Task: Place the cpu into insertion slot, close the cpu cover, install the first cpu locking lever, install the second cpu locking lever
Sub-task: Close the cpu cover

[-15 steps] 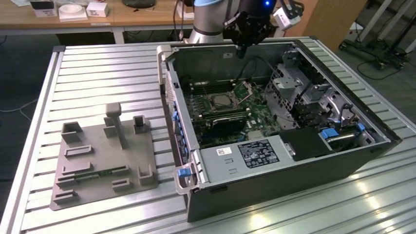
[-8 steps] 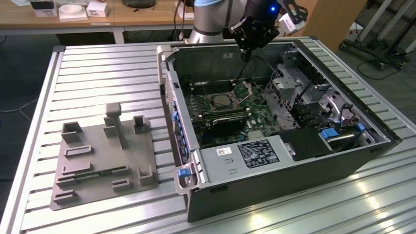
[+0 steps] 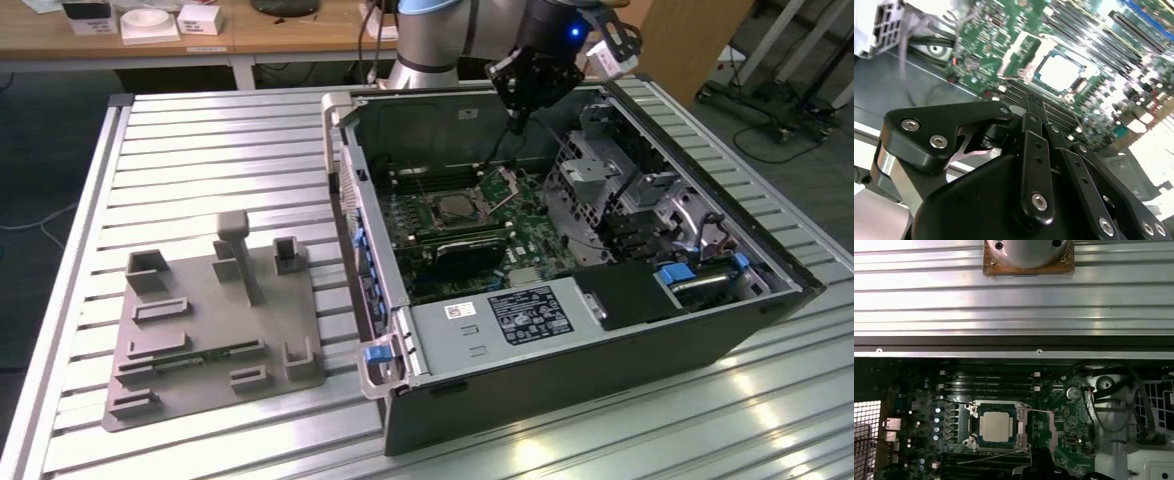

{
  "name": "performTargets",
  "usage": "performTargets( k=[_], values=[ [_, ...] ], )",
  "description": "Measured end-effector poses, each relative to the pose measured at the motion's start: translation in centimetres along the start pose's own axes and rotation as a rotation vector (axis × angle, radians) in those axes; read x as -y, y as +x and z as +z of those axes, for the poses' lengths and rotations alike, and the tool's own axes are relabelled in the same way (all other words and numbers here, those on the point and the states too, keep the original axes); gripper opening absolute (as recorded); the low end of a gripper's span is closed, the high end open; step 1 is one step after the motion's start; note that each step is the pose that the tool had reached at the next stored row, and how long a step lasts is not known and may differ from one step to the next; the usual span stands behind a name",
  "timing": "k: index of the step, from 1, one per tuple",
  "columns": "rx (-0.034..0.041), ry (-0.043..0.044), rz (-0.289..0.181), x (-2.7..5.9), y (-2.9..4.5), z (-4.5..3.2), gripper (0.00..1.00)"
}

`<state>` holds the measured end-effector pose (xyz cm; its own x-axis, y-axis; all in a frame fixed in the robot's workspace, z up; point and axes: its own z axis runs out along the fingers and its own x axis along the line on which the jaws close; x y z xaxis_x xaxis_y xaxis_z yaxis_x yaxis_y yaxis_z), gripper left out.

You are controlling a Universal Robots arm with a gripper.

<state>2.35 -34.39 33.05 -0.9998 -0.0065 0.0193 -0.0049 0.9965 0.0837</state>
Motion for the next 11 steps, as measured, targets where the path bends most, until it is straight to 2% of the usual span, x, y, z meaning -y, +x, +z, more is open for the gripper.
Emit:
performTargets(
  k=[3,4,11],
  values=[
    [0.0000,-0.0002,0.000,-0.08,-1.15,0.60,0.11],
    [-0.0001,-0.0001,0.000,-0.09,-1.28,0.75,0.11],
    [-0.0001,0.0000,-0.001,-0.09,-1.33,0.87,0.11]
  ],
)
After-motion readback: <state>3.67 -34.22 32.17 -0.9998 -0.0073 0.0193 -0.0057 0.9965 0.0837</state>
